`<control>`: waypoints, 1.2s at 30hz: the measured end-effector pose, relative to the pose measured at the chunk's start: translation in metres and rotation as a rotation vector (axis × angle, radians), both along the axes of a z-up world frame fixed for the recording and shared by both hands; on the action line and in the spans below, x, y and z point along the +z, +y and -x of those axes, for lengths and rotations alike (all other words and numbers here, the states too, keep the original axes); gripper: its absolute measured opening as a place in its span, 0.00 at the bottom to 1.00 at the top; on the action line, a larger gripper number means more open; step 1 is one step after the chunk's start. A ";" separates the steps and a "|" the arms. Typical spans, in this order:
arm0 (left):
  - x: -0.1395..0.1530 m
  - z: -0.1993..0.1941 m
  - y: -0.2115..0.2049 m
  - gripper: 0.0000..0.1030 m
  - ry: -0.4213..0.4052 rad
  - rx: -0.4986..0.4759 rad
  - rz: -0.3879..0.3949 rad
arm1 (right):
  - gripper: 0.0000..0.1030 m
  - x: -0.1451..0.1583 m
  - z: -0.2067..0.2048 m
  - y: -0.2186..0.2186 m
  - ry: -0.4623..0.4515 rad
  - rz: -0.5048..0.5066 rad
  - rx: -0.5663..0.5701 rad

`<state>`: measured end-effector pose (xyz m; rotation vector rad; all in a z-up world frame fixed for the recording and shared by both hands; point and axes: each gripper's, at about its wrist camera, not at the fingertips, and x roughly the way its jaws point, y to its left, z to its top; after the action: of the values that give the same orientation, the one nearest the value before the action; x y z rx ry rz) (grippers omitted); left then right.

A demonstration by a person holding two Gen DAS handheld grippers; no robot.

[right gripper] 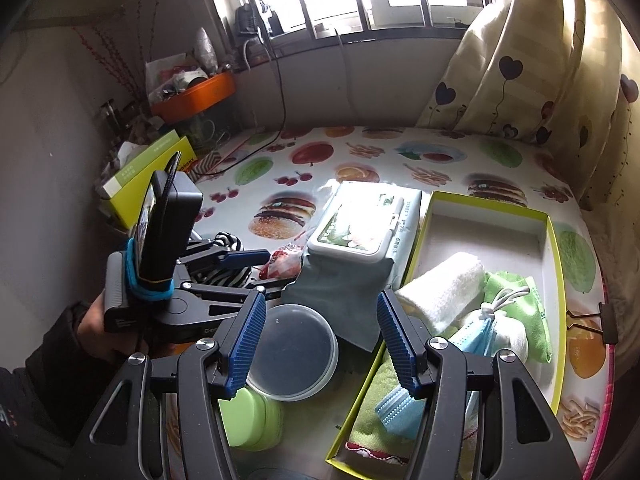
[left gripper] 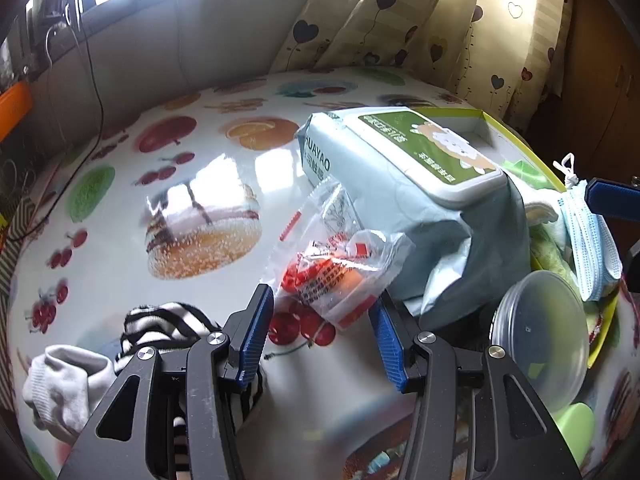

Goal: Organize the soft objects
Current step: 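Grasp the clear plastic bag of red items with the left gripper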

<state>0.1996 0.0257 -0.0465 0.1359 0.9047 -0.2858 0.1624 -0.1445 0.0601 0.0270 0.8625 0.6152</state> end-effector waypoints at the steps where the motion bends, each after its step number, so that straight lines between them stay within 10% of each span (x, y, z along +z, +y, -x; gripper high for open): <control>1: 0.000 -0.001 -0.001 0.49 -0.007 -0.003 -0.009 | 0.56 0.000 0.001 0.000 0.000 -0.001 0.000; 11: 0.010 0.004 -0.001 0.26 -0.085 0.002 0.003 | 0.56 -0.002 0.000 -0.003 0.005 -0.009 -0.004; 36: 0.040 0.106 0.088 0.25 -0.137 0.268 0.278 | 0.56 0.002 0.004 0.072 0.020 0.038 0.169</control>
<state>0.0935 0.1135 -0.0068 -0.2196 0.7287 -0.1477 0.1582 -0.0722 0.0619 -0.0745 0.9010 0.7575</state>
